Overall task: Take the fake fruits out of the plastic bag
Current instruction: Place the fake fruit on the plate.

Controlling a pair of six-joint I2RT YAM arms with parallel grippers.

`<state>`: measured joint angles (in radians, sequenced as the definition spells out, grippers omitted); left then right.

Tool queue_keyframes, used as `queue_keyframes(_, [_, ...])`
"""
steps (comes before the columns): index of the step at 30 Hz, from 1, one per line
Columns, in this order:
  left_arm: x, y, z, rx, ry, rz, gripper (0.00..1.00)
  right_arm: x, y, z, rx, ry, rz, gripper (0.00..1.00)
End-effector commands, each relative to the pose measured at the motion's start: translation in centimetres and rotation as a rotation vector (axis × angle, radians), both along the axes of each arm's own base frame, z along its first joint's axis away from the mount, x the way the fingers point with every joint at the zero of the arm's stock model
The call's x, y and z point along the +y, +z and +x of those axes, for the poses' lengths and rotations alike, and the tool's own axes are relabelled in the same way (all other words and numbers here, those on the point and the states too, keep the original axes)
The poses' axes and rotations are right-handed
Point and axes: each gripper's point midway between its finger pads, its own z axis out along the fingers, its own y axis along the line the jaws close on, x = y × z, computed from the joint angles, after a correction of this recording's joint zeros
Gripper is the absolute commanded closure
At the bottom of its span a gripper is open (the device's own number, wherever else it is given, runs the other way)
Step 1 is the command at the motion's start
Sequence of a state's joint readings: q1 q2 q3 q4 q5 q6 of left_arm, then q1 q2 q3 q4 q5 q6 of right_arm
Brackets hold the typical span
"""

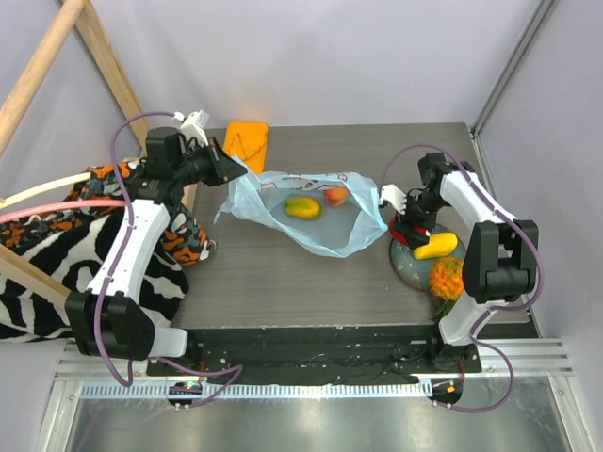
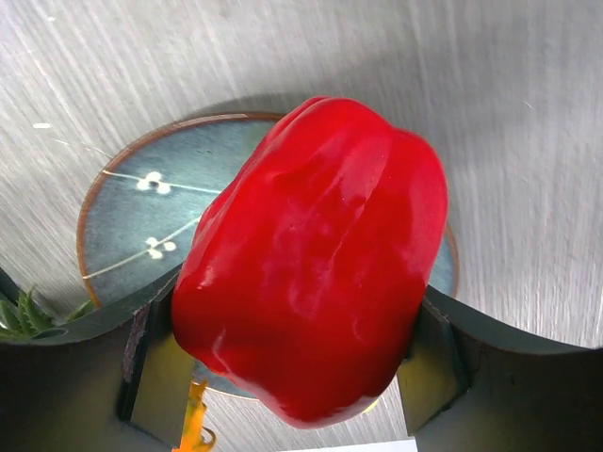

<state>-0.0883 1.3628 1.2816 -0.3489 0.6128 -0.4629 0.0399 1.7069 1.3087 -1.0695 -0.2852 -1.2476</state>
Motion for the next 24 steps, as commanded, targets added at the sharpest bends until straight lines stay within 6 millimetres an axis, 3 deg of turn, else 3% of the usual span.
queue_keyframes(1, [2.1,2.6,-0.6,-0.089,0.037,-0.001,1.00,0.7,0.4,-1.6,0.013,0.033,-0.036,0.94])
queue_keyframes(8, [2.2,2.6,-0.7,-0.083,0.038,-0.010,1.00,0.4,-1.1,-2.7,0.049,-0.070,-0.110,0.86])
queue_keyframes(11, [2.1,2.7,-0.7,-0.085,0.033,-0.017,1.00,0.4,-1.1,-2.8,0.085,-0.128,-0.118,0.76])
queue_keyframes(14, [2.0,2.7,-0.6,-0.085,0.031,-0.024,1.00,1.3,-0.2,-3.1,0.119,-0.117,-0.069,0.35])
queue_keyframes(15, [2.0,2.7,-0.6,-0.086,0.028,-0.026,1.00,1.6,0.1,-3.2,0.125,-0.116,-0.056,0.01])
queue_keyframes(19, [1.8,2.6,-0.6,-0.083,0.019,-0.031,1.00,2.9,2.2,-3.1,0.148,-0.100,0.015,0.00])
queue_keyframes(24, [1.7,2.7,-0.5,-0.086,0.014,-0.040,1.00,4.8,6.5,-2.0,0.143,-0.072,0.115,0.00])
